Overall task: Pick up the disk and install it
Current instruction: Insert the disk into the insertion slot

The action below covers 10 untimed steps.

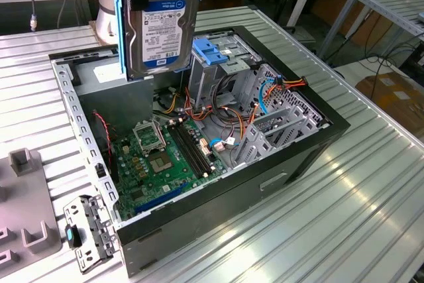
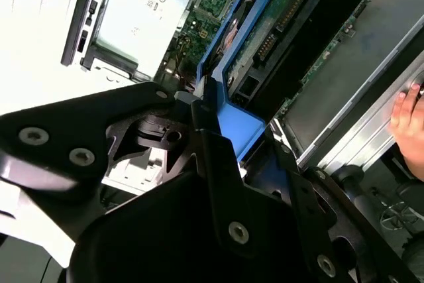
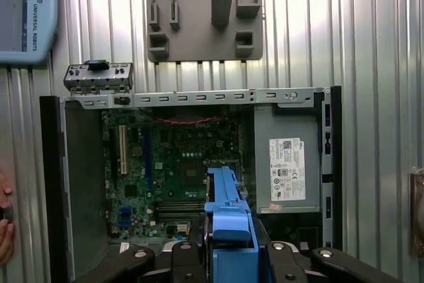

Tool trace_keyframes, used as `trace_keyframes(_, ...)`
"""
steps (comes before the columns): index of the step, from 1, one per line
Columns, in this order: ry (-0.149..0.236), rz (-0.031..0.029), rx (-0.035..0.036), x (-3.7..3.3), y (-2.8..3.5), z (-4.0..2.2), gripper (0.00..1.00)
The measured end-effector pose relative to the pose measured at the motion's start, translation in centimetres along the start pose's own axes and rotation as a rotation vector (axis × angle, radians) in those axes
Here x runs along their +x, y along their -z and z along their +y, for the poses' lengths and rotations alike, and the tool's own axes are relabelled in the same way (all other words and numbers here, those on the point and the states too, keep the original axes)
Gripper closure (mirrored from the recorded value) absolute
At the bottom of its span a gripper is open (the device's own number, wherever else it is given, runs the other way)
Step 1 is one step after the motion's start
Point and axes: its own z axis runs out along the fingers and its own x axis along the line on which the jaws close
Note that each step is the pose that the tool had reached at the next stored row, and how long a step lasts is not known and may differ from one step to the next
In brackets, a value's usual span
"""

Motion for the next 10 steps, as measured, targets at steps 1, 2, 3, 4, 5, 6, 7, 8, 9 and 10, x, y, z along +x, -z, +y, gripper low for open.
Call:
trace_keyframes(1, 0.000, 0.0001, -0.0001, 0.00, 0.00, 0.00, 0.63)
trace_keyframes(2, 0.000, 0.0001, -0.0001, 0.00, 0.00, 0.00, 0.63)
trace_keyframes(3, 0.000, 0.0002, -0.0001, 0.01, 0.01, -0.01, 0.63)
trace_keyframes(4, 0.000, 0.0001, 0.0000, 0.05, 0.00, -0.01, 0.63)
trace_keyframes(5, 0.000, 0.0002, -0.0001, 0.16, 0.00, -0.02, 0.63)
trace_keyframes(6, 0.000, 0.0002, -0.0001, 0.25, -0.01, -0.02, 0.63)
trace_keyframes(7, 0.000, 0.0002, -0.0001, 0.37, -0.01, -0.02, 0.63)
trace_keyframes(8, 0.000, 0.0003, 0.0000, 0.64, -0.03, -0.04, 0.63)
trace_keyframes(9, 0.000, 0.0003, 0.0000, 0.97, -0.05, -0.05, 0.63)
trace_keyframes(10, 0.000, 0.0005, -0.0001, 1.17, -0.05, -0.06, 0.63)
